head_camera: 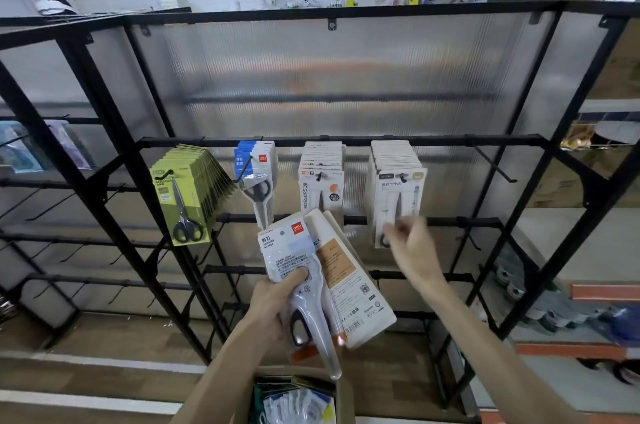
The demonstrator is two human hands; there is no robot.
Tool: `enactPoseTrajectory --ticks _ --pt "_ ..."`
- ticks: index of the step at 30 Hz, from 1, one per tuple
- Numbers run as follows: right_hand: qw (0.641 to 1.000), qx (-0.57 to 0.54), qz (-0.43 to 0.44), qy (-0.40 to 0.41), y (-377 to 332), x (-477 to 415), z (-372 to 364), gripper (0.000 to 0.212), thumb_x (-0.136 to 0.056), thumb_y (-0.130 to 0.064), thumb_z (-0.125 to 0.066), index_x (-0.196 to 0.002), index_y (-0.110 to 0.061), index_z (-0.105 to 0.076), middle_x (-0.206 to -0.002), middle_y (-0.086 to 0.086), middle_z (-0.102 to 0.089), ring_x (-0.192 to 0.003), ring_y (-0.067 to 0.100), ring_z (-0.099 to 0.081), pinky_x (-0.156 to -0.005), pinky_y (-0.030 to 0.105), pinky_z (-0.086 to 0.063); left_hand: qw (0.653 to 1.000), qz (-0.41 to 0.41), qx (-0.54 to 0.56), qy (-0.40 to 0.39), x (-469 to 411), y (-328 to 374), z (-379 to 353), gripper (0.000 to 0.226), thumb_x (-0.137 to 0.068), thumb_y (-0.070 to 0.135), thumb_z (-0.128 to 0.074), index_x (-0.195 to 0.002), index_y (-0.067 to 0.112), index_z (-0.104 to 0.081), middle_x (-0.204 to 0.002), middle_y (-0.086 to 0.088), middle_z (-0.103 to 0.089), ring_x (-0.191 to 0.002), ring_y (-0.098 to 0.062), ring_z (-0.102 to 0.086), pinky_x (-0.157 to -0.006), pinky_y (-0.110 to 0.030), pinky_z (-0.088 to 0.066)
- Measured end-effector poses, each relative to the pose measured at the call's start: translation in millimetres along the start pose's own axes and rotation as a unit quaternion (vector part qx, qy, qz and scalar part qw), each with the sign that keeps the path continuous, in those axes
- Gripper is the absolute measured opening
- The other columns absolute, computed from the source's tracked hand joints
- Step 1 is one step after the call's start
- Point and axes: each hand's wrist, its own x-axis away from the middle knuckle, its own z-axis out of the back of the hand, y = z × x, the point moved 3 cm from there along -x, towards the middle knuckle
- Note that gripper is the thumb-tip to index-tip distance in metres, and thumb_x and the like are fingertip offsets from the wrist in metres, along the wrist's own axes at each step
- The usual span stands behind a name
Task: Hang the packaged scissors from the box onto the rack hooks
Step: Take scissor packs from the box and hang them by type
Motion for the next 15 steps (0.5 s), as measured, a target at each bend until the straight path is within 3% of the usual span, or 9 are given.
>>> enactPoseTrajectory --ticks 2,4,9,12,15 --pt "0.987 -0.030 -0.022 -0.159 -5.8 26.0 -15.7 0.047 -0.093 -0.047 -0.064 -0.126 -0.019 -0.045 -0.114 -0.013 -0.056 -0.105 0.004 -0.058 -0.085 0.019 -0.043 1.000 -0.003 0.002 -0.019 1.4 0.6 -8.6 0.031 -0.087 0.008 -0.075 -0.116 0.000 -0.067 -0.104 -0.018 -0.077 -0.090 -0.033 -0.076 -0.073 -0.043 -0.059" --pt "0.972 -0.030 -0.031 -0.233 -3.4 34.9 -24.5 0.046 -0.087 -0.046 -0.073 -0.120 -0.024 -0.050 -0.111 -0.013 -0.062 -0.101 0.004 -0.063 -0.079 0.019 -0.048 0.999 -0.006 0.004 -0.034 4.7 -0.2 -18.3 0.033 -0.087 0.006 -0.075 -0.117 -0.003 -0.067 -0.103 -0.018 -0.077 -0.089 -0.033 -0.076 -0.073 -0.041 -0.058" --pt "0.985 -0.012 -0.015 -0.174 9.0 34.1 -10.9 0.027 -0.084 -0.027 -0.079 -0.106 -0.021 -0.063 -0.096 -0.009 -0.070 -0.084 0.006 -0.068 -0.060 0.014 -0.046 0.998 0.010 0.008 -0.060 15.4 -6.5 -31.4 0.042 -0.083 0.007 -0.078 -0.121 -0.002 -0.064 -0.108 -0.020 -0.076 -0.099 -0.039 -0.073 -0.088 -0.053 -0.058" --pt "0.987 -0.064 -0.046 -0.143 20.8 39.1 -2.2 0.022 -0.089 -0.023 -0.074 -0.109 -0.019 -0.068 -0.098 -0.008 -0.075 -0.091 0.010 -0.072 -0.065 0.017 -0.050 0.997 0.021 0.025 -0.069 22.4 -11.8 -30.1 0.047 -0.080 0.009 -0.078 -0.124 0.001 -0.063 -0.110 -0.019 -0.075 -0.099 -0.038 -0.074 -0.083 -0.051 -0.059" --pt "0.984 -0.129 -0.065 -0.107 25.3 50.4 4.0 0.019 -0.095 -0.026 -0.066 -0.114 -0.022 -0.067 -0.105 -0.010 -0.075 -0.096 0.004 -0.070 -0.076 0.020 -0.052 0.997 0.025 0.031 -0.072 27.1 -18.3 -29.6 0.048 -0.080 0.010 -0.078 -0.125 0.001 -0.064 -0.111 -0.020 -0.075 -0.099 -0.039 -0.073 -0.079 -0.049 -0.059"
